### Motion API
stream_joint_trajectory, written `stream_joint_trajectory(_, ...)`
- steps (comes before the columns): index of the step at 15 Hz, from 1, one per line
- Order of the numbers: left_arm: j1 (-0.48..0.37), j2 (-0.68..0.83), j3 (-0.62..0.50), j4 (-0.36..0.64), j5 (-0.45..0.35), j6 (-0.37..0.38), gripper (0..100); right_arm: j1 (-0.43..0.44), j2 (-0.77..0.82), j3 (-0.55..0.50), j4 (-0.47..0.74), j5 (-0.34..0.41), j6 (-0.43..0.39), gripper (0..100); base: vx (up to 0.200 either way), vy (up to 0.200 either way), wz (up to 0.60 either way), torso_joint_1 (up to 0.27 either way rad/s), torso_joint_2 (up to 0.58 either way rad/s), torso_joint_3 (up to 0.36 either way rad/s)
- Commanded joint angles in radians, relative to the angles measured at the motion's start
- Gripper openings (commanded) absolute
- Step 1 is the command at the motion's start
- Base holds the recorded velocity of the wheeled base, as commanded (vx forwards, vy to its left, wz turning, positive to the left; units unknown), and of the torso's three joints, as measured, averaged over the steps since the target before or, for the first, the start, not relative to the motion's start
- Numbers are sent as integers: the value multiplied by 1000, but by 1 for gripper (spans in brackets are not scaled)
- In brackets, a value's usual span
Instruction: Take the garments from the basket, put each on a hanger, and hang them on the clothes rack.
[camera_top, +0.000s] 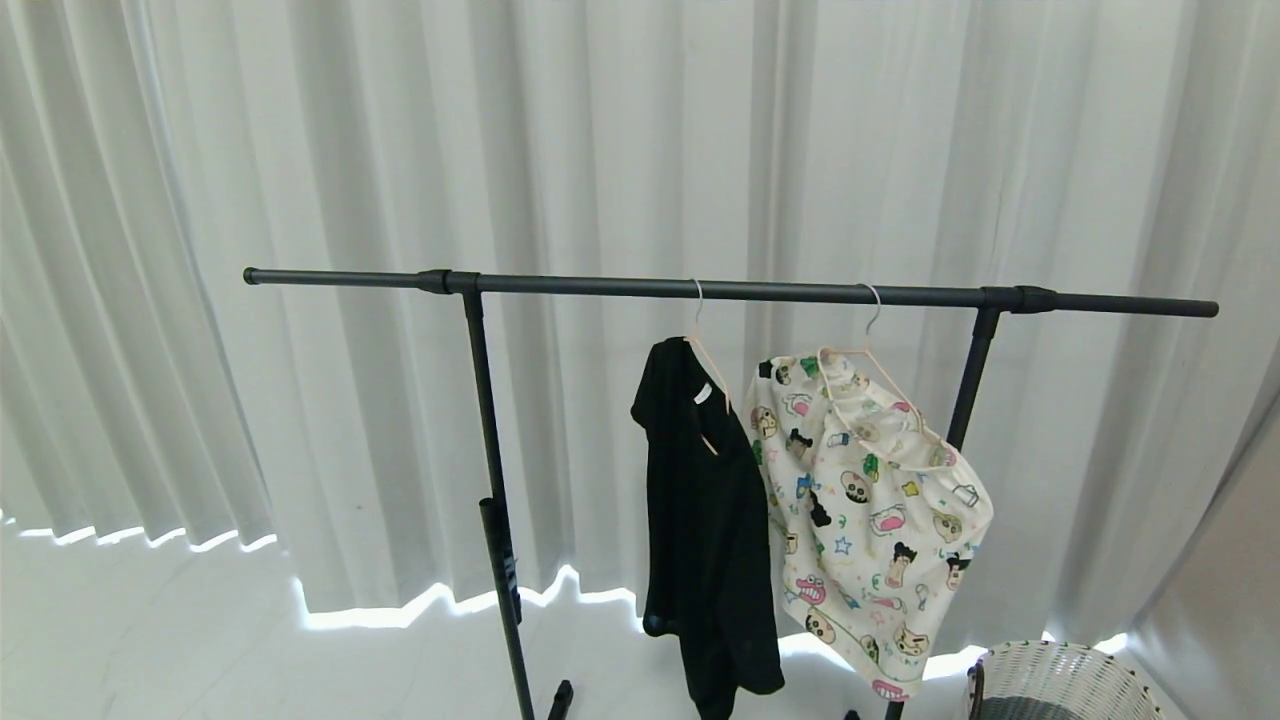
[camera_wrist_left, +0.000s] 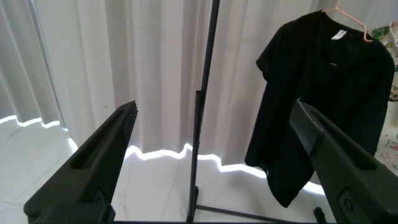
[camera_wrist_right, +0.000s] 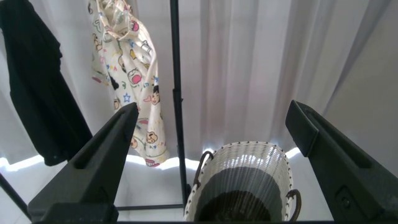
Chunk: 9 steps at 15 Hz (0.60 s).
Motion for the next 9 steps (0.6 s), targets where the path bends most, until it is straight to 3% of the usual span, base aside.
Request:
stream_joint_trajectory(1, 0, 0, 0, 0, 0, 0, 100, 0, -1, 0, 0, 0, 0, 100, 0, 0, 0, 0, 0, 0)
stream_joint_trajectory(9, 0, 0, 0, 0, 0, 0, 100, 0, -1, 0, 0, 0, 0, 100, 0, 0, 0, 0, 0, 0)
